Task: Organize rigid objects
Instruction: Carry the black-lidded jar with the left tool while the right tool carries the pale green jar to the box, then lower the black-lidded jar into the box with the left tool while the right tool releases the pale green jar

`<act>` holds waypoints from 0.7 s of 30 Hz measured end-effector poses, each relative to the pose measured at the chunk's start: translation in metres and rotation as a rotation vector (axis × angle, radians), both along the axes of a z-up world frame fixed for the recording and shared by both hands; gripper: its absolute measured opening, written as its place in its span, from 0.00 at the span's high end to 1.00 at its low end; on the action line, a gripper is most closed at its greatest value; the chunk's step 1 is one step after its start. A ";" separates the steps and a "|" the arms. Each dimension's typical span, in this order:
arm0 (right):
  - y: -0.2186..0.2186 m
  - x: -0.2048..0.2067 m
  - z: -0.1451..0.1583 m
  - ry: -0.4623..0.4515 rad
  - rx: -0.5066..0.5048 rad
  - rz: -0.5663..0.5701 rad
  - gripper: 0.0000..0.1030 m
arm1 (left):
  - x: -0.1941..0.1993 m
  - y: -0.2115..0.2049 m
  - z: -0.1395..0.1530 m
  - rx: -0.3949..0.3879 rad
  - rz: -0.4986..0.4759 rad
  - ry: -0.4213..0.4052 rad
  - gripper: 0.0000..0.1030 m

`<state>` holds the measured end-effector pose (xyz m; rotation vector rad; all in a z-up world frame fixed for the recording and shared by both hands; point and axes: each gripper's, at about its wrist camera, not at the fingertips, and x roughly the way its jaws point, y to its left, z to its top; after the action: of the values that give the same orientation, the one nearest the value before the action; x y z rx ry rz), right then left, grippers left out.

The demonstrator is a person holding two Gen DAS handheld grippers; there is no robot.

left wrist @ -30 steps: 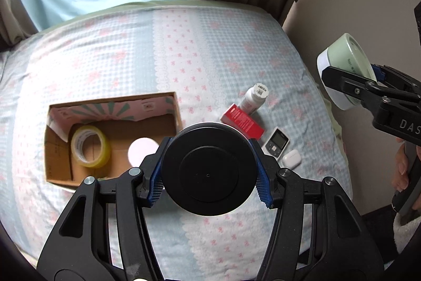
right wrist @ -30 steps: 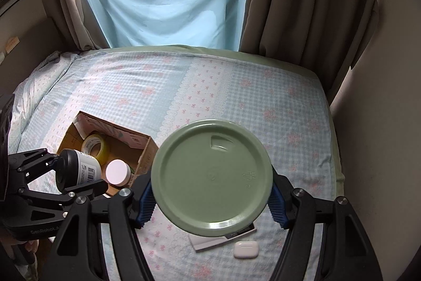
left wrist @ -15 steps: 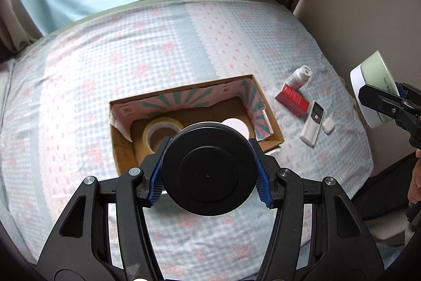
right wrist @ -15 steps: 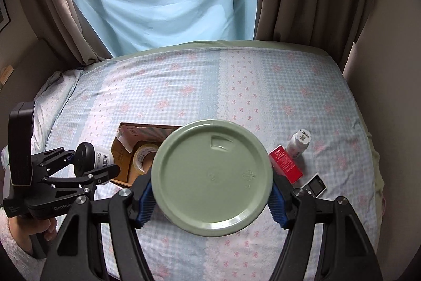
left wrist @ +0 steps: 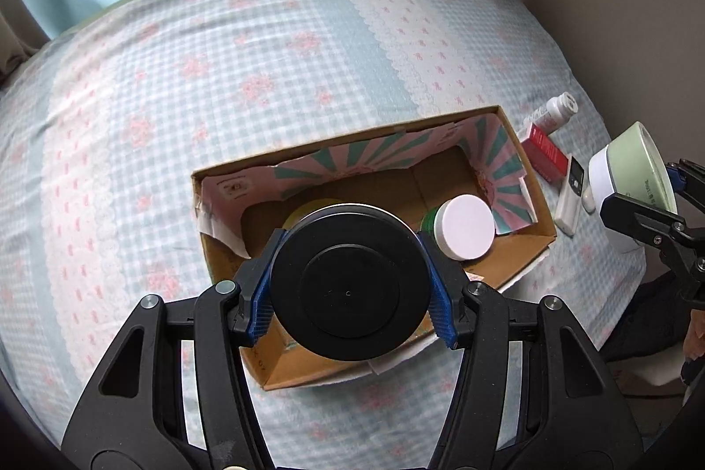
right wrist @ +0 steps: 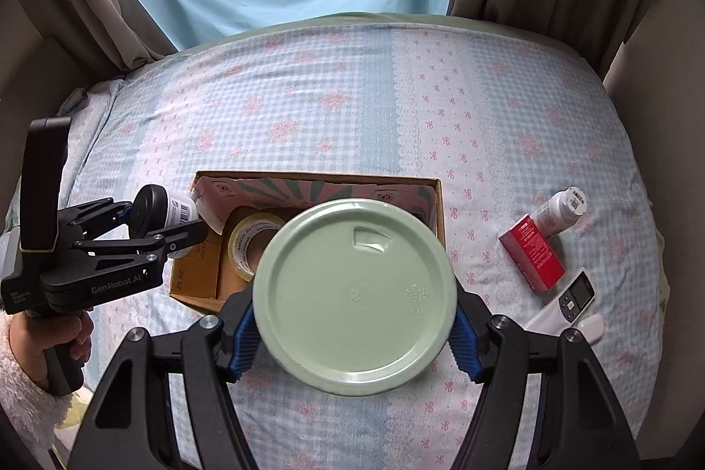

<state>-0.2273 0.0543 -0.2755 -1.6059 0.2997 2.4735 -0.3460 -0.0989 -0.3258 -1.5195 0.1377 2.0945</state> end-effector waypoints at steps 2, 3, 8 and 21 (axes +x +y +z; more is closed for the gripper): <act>0.004 -0.010 -0.017 -0.019 -0.004 -0.004 0.36 | -0.006 0.006 -0.019 -0.014 -0.014 -0.017 0.48; 0.007 -0.016 -0.026 -0.028 -0.009 -0.006 0.36 | -0.008 0.009 -0.028 -0.020 -0.018 -0.024 0.48; 0.014 -0.039 -0.074 -0.077 -0.028 0.000 0.36 | -0.014 0.019 -0.075 -0.042 -0.022 -0.068 0.49; 0.031 -0.069 -0.134 -0.154 -0.090 0.013 0.36 | -0.012 0.025 -0.103 -0.077 -0.011 -0.047 0.15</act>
<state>-0.2967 0.0854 -0.4091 -1.8278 0.3847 2.3594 -0.3583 -0.0736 -0.4290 -1.6084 0.2111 2.0651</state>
